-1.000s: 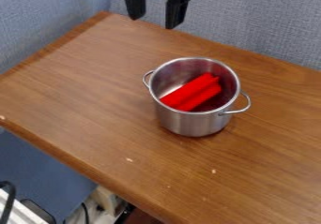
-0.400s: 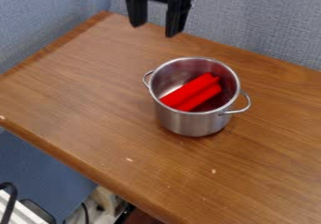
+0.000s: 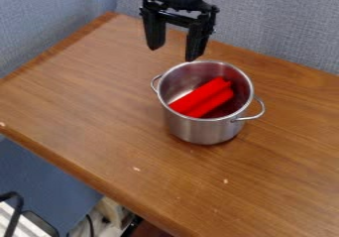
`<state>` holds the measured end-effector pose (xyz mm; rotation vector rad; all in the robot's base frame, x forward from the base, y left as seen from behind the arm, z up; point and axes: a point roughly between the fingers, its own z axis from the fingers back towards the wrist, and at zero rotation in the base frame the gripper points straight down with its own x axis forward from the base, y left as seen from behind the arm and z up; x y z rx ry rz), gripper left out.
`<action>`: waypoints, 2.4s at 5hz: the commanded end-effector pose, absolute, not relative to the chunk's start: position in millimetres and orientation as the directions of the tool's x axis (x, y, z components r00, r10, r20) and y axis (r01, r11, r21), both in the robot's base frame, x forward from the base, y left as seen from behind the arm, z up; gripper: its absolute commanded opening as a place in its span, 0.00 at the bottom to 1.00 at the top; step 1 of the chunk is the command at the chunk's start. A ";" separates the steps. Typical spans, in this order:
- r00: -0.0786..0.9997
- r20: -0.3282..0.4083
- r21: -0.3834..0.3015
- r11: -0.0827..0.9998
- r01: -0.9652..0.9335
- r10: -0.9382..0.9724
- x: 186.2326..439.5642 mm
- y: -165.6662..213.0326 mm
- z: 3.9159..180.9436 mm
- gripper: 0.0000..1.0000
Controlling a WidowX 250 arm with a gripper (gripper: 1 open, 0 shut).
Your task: Move the red object from the metal pot to the table
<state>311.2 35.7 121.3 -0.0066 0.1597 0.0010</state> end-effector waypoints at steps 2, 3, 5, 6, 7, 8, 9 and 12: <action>0.998 -0.065 0.009 1.000 -0.001 0.001 320.1 32.2 147.8 1.00; 0.998 -0.049 -0.009 1.000 0.026 -0.027 324.8 23.8 140.9 1.00; 0.986 -0.028 -0.031 0.986 0.165 -0.166 307.3 -2.6 137.2 1.00; 0.980 -0.017 -0.018 0.980 0.200 -0.200 305.7 -10.0 131.7 1.00; 0.972 -0.015 -0.012 0.972 0.236 -0.236 308.5 -14.2 127.4 1.00; 0.965 -0.019 -0.016 0.965 0.260 -0.260 313.7 -12.6 123.3 1.00; 0.968 -0.024 -0.020 0.968 0.249 -0.250 319.3 -10.1 118.4 1.00; 0.984 -0.035 -0.028 0.984 0.175 -0.176 319.3 -0.1 93.2 1.00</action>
